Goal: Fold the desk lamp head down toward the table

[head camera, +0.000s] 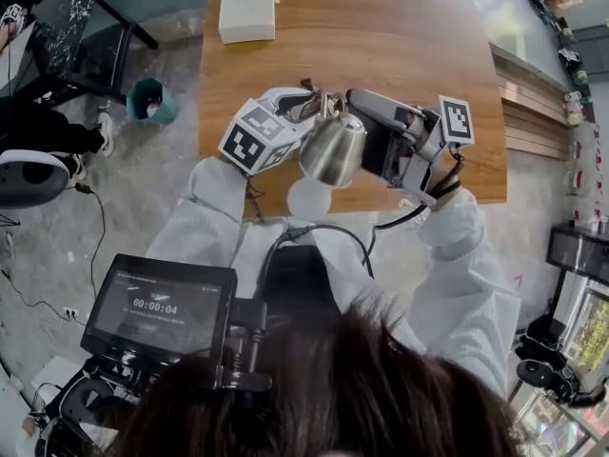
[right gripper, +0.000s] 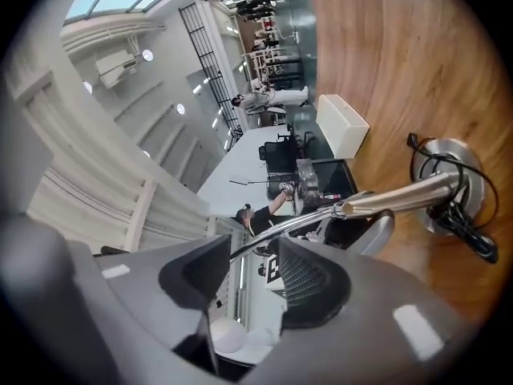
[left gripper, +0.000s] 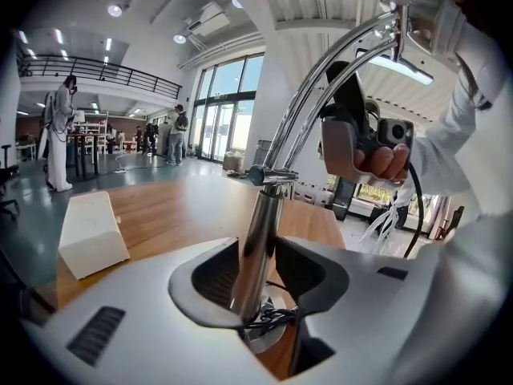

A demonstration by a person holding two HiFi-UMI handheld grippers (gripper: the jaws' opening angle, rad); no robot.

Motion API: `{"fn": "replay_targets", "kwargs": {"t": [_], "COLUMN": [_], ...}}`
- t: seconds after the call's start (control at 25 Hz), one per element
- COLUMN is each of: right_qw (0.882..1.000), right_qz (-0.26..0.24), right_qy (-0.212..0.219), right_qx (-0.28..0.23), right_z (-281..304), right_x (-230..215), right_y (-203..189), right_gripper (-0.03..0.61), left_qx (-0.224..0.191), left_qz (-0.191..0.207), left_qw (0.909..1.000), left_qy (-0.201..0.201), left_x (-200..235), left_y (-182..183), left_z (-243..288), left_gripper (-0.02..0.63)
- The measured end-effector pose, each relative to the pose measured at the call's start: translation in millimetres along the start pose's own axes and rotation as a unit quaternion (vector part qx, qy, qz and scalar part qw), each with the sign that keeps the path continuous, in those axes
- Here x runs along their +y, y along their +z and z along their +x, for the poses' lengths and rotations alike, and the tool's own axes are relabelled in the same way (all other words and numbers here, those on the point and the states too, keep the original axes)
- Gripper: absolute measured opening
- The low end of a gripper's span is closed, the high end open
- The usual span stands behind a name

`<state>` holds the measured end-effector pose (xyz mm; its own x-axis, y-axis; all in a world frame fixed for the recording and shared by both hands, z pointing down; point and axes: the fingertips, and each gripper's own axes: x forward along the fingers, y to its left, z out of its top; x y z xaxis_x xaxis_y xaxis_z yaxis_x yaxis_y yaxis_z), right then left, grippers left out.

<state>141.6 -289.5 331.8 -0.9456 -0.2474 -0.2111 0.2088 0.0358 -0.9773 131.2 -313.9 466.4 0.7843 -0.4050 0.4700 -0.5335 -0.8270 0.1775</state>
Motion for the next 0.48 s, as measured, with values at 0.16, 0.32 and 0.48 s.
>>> {"fn": "replay_targets", "kwargs": {"t": [0.16, 0.32, 0.48], "right_qw": [1.0, 0.999, 0.999], "right_qz": [0.025, 0.039, 0.043], "right_qy": [0.01, 0.021, 0.021], "right_qx": [0.009, 0.013, 0.012], "right_z": [4.1, 11.0, 10.2], "right_x": [-0.4, 1.9, 5.9], "right_y": [-3.4, -6.8, -8.4], "right_gripper": [0.166, 0.166, 0.156], "left_qx": [0.014, 0.027, 0.04], "left_qz": [0.012, 0.018, 0.017], "left_qw": [0.9997, 0.9991, 0.9981], "left_qy": [-0.014, -0.026, -0.042], "left_x": [-6.1, -6.5, -8.4], "left_y": [-0.7, -0.4, 1.1], "left_z": [2.8, 1.8, 3.1], "left_gripper": [0.137, 0.135, 0.135]}}
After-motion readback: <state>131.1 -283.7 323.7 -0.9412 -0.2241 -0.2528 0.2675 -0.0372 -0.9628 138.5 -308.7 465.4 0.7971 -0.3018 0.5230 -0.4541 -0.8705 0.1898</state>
